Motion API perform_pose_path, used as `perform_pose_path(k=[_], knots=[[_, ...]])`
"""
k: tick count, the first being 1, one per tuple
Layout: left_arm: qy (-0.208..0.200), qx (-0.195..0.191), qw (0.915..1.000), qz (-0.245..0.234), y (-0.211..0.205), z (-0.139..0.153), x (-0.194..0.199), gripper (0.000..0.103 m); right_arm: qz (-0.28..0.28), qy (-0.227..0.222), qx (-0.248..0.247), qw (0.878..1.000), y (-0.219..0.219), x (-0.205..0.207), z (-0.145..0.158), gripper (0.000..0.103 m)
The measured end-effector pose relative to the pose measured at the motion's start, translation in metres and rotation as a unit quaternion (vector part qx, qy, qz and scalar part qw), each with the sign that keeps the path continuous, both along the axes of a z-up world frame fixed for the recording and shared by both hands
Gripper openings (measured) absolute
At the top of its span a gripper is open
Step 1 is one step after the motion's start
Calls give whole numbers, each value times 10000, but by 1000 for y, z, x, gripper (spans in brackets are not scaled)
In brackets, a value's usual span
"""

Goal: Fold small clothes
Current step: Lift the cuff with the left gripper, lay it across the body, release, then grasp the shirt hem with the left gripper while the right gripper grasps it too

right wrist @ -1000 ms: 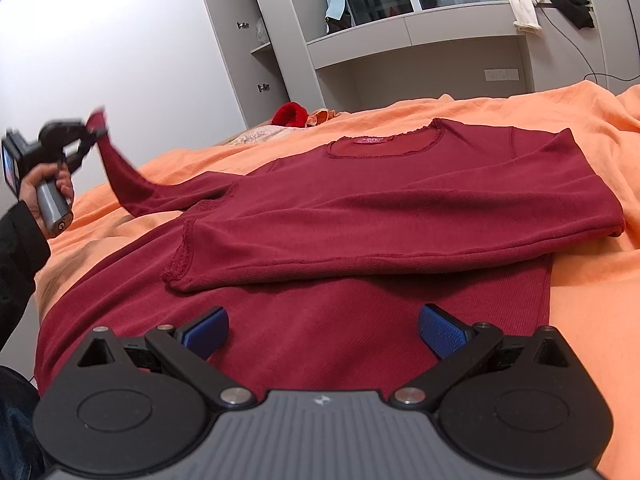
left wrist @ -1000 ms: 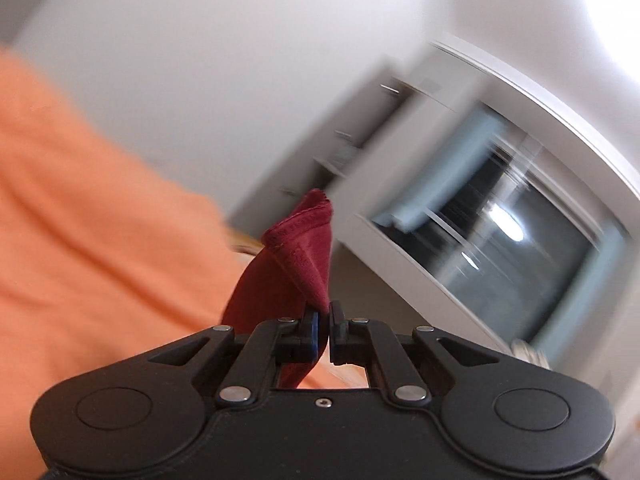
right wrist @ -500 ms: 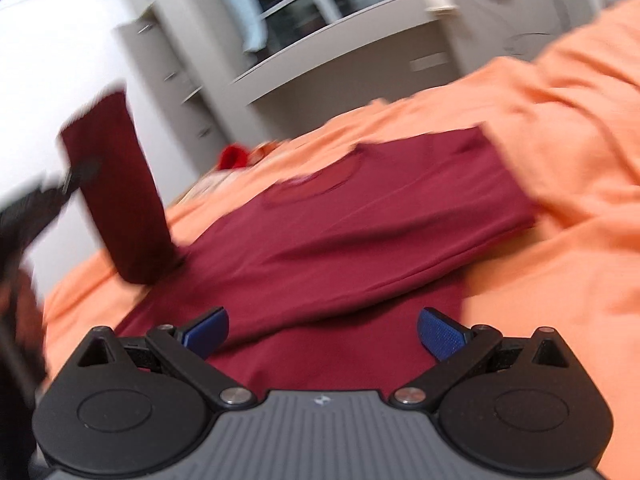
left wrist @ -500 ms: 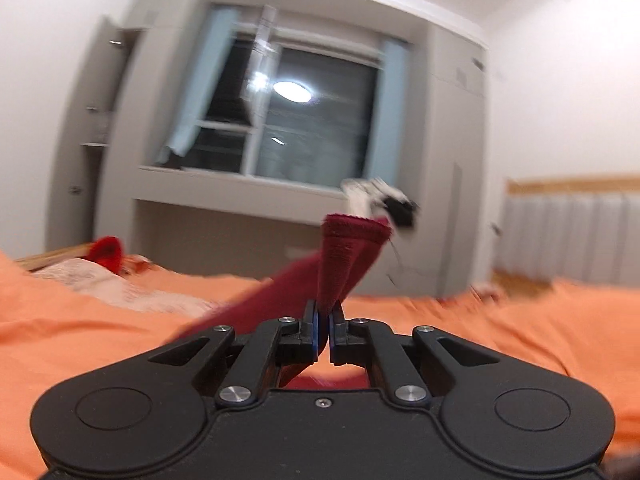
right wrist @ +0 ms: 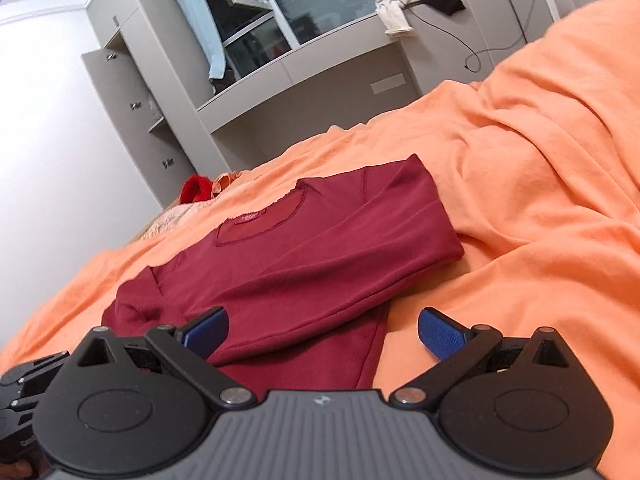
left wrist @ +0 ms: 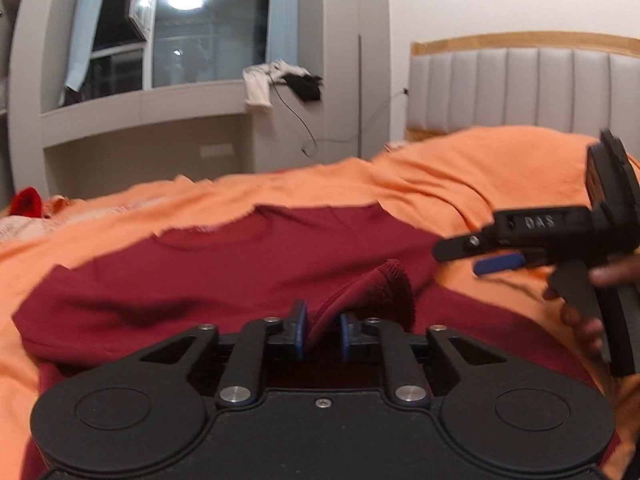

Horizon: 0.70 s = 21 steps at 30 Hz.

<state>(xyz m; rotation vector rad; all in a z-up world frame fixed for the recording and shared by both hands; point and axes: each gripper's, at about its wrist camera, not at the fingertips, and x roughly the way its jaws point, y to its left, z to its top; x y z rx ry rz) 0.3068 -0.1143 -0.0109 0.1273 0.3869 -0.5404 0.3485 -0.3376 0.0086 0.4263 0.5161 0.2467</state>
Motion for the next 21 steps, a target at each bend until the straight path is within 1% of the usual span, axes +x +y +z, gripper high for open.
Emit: perform_pose_path(k=[1, 2, 3, 4, 6, 7, 9, 11, 12, 14, 16, 17, 18, 20, 21], knots=[[26, 6, 10000, -72, 2, -1, 0, 24, 35, -18, -76, 10000, 4, -1, 0, 103], [54, 10, 9999, -139, 4, 6, 2, 31, 70, -36, -151, 9999, 6, -2, 0, 103], [94, 6, 9997, -231, 6, 4, 2, 37, 110, -58, -241, 9996, 9, -2, 0, 103], [123, 6, 9994, -325, 9, 6, 1, 39, 152, -79, -343, 9993, 13, -2, 1, 103], [181, 71, 9982, -571, 12, 14, -4, 50, 259, -133, -549, 9981, 22, -2, 1, 103], [207, 111, 9971, -718, 14, 15, -6, 52, 316, -176, -648, 9972, 26, -4, 2, 103], [252, 125, 9955, -902, 18, 20, -13, 65, 441, -290, -882, 9947, 36, -4, 3, 103], [263, 58, 9949, -977, 25, 24, -14, 74, 604, -446, -1163, 9904, 48, -7, 5, 103], [248, -4, 9953, -935, 29, 27, -14, 76, 705, -530, -1343, 9870, 55, -8, 6, 103], [230, -199, 9968, -744, 41, 33, -9, 77, 929, -596, -1734, 9786, 69, -10, 5, 103], [147, -400, 9984, -366, 58, 41, -4, 85, 1167, -525, -2258, 9657, 88, -10, -1, 103], [91, -463, 9989, -73, 66, 45, 0, 94, 1237, -506, -2456, 9601, 96, -10, -5, 103], [23, -506, 9982, 331, 75, 48, 5, 100, 1273, -535, -2594, 9558, 101, -12, -8, 103], [-59, -571, 9919, 1132, 97, 51, 18, 101, 1293, -594, -2722, 9517, 107, -15, -11, 103], [-13, -610, 9876, 1447, 107, 51, 25, 101, 1300, -598, -2701, 9521, 108, -16, -11, 103]])
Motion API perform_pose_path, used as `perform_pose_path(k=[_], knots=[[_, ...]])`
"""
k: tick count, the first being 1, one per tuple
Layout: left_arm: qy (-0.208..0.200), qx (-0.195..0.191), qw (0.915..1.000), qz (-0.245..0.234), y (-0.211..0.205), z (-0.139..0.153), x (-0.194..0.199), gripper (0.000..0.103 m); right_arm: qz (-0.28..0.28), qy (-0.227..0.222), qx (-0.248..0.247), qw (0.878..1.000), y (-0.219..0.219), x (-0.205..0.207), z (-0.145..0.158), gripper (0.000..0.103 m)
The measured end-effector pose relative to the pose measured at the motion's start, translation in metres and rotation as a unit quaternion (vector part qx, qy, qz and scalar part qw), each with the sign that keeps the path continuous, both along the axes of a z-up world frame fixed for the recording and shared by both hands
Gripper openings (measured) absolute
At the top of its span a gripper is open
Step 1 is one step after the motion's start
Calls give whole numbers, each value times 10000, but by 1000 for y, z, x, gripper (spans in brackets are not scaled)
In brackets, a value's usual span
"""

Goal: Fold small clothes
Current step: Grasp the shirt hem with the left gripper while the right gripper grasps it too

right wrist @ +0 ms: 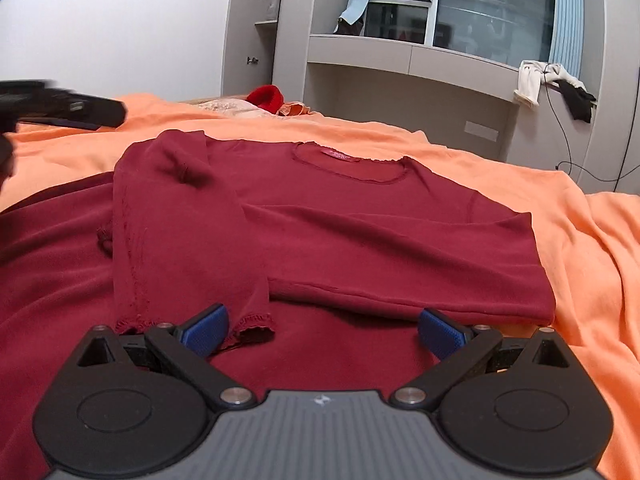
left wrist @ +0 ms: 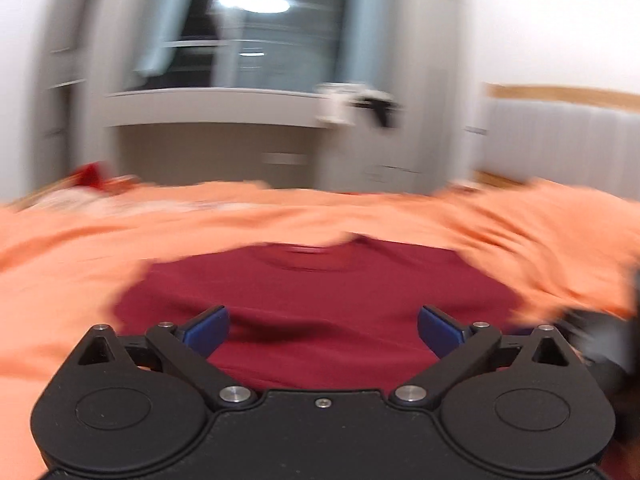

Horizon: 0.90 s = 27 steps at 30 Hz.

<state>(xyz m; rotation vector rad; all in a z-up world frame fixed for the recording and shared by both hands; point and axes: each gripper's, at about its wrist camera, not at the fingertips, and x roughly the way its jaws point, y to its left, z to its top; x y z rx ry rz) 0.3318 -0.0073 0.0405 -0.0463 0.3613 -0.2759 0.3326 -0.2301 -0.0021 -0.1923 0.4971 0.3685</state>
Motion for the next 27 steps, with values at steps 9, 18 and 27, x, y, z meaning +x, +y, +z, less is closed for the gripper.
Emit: perform_pose_path(k=[9, 18, 27], knots=[[828, -2149, 9521, 2011, 121, -28, 58, 94, 170, -71, 1058, 9942, -35, 1, 19, 103], [906, -3059, 9308, 1783, 159, -52, 96, 46, 678, 333, 1521, 9855, 15, 96, 83, 91], [1070, -3618, 9129, 1558, 170, -72, 112, 41, 985, 939, 1313, 9820, 149, 224, 88, 57]])
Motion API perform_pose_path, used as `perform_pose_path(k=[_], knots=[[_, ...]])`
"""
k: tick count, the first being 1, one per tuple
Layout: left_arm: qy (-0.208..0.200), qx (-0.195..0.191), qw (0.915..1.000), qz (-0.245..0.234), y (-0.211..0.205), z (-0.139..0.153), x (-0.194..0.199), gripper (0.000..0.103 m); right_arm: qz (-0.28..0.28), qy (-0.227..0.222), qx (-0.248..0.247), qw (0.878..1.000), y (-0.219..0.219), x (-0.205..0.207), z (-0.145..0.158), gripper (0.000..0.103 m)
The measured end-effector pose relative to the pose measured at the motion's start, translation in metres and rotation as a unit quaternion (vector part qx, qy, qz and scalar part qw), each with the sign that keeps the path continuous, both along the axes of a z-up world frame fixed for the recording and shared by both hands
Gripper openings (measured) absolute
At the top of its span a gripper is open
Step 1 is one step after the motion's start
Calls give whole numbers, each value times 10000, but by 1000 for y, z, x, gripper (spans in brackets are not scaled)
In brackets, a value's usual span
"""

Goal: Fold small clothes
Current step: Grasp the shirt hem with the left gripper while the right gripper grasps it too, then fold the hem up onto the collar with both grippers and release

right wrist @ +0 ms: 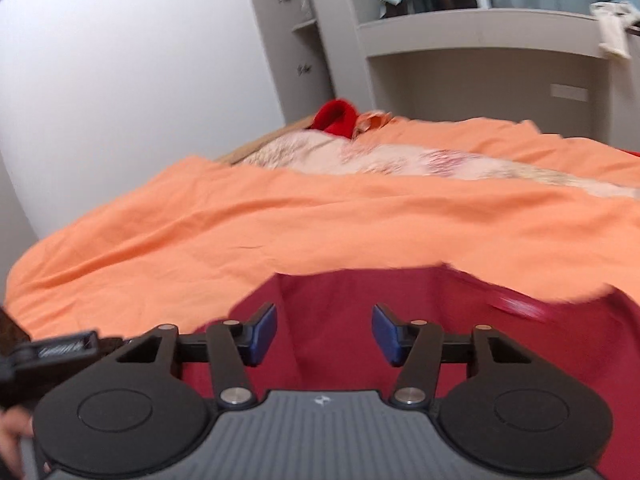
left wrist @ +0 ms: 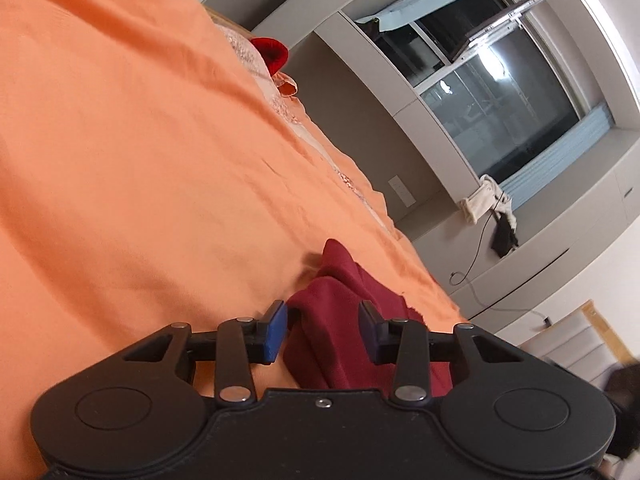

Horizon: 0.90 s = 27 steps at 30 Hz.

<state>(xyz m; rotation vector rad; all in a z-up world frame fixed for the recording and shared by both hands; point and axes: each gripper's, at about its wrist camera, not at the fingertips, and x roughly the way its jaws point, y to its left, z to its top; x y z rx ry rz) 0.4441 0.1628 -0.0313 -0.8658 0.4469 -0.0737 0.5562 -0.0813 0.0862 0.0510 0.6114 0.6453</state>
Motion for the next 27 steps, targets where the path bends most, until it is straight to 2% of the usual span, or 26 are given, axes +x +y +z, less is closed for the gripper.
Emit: perform_pose_path(k=[4, 7, 8, 9, 10, 12, 15, 17, 19, 23, 27], knots=[[36, -349, 9994, 65, 8, -6, 11, 41, 228, 391, 225, 9987, 45, 29, -13, 57], [55, -522, 9986, 50, 11, -8, 14, 38, 311, 569, 196, 9977, 69, 42, -22, 54], [91, -521, 9986, 47, 11, -9, 16, 28, 342, 583, 152, 9976, 76, 44, -24, 50], [143, -515, 9986, 13, 11, -9, 17, 14, 369, 616, 97, 9974, 81, 47, -26, 37], [176, -507, 9986, -26, 10, -9, 18, 7, 390, 654, 34, 9971, 85, 49, -29, 21], [251, -445, 9987, -15, 8, -10, 19, 4, 356, 661, -125, 9971, 90, 49, -34, 7], [341, -275, 9990, 91, 8, -5, 17, 3, 289, 391, -148, 9987, 92, 42, -34, 2], [418, -107, 9988, 209, 8, -3, 15, 2, 89, 145, -100, 9998, 87, 41, -28, 2], [556, 25, 9978, 365, 9, -1, 11, 2, -59, 96, 106, 9999, 80, 41, -26, 2], [628, 0, 9971, 431, 12, 0, 9, 2, -33, 60, 53, 10000, 87, 41, -31, 6], [753, -36, 9965, 354, 13, 1, 9, 7, -62, 112, 106, 9999, 81, 36, -28, 47]])
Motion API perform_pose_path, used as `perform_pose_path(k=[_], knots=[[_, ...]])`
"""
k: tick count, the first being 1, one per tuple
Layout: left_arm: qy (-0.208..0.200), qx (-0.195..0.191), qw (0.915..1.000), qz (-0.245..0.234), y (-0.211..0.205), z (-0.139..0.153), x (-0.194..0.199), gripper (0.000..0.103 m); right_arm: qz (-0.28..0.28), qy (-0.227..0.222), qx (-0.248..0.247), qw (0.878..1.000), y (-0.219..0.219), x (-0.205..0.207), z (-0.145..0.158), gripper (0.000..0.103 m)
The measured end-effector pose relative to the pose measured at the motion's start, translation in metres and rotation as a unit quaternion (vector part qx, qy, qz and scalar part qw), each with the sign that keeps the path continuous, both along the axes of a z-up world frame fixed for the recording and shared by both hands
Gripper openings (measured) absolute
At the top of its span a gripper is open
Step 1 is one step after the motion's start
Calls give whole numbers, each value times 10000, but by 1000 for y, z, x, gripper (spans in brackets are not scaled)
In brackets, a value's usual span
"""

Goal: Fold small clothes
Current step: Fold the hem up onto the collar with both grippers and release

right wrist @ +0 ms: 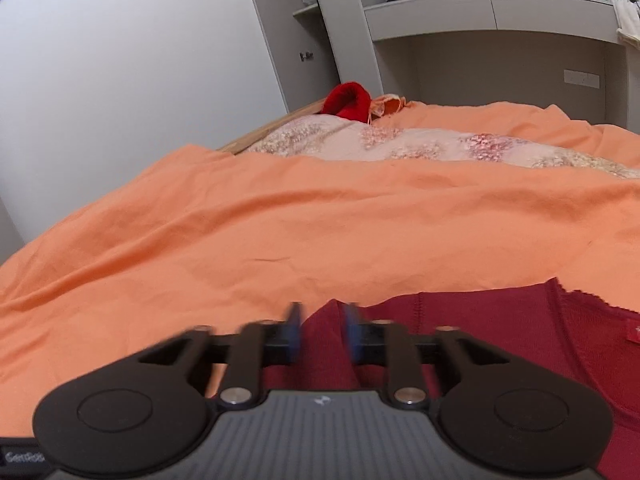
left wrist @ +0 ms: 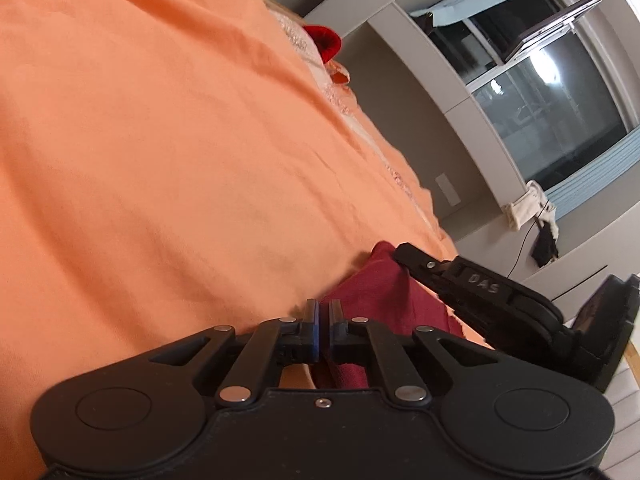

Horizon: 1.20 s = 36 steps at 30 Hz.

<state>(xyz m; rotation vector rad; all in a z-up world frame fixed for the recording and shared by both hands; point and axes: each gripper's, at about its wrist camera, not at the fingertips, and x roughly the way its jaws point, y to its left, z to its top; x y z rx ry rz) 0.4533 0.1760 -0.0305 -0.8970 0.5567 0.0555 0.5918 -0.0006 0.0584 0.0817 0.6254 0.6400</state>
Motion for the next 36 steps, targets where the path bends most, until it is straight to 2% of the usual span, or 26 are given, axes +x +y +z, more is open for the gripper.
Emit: perform_pose_path(k=[2, 4, 6, 7, 10, 12, 13, 18, 23, 28, 33, 36], knots=[[27, 66, 10000, -40, -2, 3, -1, 14, -44, -132, -48, 9999, -9, -7, 7, 50], [86, 180, 9998, -67, -5, 9, -2, 19, -62, -165, -98, 9998, -25, -17, 14, 63], [148, 342, 9993, -54, -9, 16, -3, 32, -104, -247, -138, 9995, -45, -31, 20, 72], [170, 449, 9988, -57, -12, 19, -3, 34, -94, -313, -197, 9993, -55, -41, 22, 78], [250, 750, 9968, -71, -19, 29, -6, 52, -8, -609, -477, 9970, -89, -79, 26, 90], [212, 868, 9960, -87, -24, 36, -11, 70, 32, -792, -705, 9944, -112, -109, 26, 95], [192, 935, 9954, -107, -26, 40, -13, 74, 29, -862, -787, 9932, -122, -123, 25, 99], [87, 1346, 9907, -175, -39, 60, -31, 96, -62, -1206, -981, 9878, -173, -203, 21, 103], [-104, 1662, 9856, -281, -51, 73, -61, 100, -232, -1587, -1123, 9806, -211, -284, 15, 103], [-370, 2160, 9748, -404, -72, 79, -96, 101, -307, -2169, -1154, 9689, -236, -356, 6, 103], [-605, 2371, 9688, -401, -87, 77, -145, 102, -249, -2220, -1373, 9650, -245, -399, -16, 103], [-834, 2427, 9658, -375, -92, 72, -184, 102, -118, -2431, -1478, 9586, -252, -426, -31, 103]])
